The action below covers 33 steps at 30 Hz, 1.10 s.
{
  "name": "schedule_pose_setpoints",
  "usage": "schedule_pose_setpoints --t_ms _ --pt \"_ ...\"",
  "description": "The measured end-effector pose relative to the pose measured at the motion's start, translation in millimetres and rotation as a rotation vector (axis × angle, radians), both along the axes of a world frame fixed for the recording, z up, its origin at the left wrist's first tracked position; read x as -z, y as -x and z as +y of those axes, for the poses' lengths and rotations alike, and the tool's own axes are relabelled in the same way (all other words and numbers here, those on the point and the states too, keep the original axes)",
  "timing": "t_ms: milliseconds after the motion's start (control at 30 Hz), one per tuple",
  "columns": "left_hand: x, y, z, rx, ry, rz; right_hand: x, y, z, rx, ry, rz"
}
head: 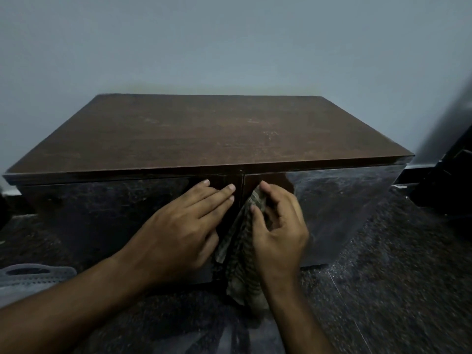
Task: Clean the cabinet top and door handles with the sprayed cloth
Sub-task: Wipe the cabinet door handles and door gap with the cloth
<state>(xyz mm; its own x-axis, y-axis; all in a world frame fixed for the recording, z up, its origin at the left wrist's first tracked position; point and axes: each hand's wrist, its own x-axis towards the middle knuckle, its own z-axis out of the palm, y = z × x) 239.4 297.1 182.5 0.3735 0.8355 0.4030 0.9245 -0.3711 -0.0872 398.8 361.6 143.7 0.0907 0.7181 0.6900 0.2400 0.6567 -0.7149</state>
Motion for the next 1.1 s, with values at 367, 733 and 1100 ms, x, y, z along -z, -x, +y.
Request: schedule_pose_setpoints --t_ms 367,733,1100 --pt "-1.9 17.9 -13.1 -0.046 -0.145 -0.009 2.3 29.6 -0.8 -0.027 -0.195 -0.034" --pt "1.7 34.0 -19.0 -0.129 -0.13 -0.082 -13.2 47.8 -9.9 -0.014 -0.214 -0.116" --pt "1.5 37.6 -25.6 -0.123 -0.162 -0.134 -3.3 59.6 -7.6 -0.069 -0.311 -0.152"
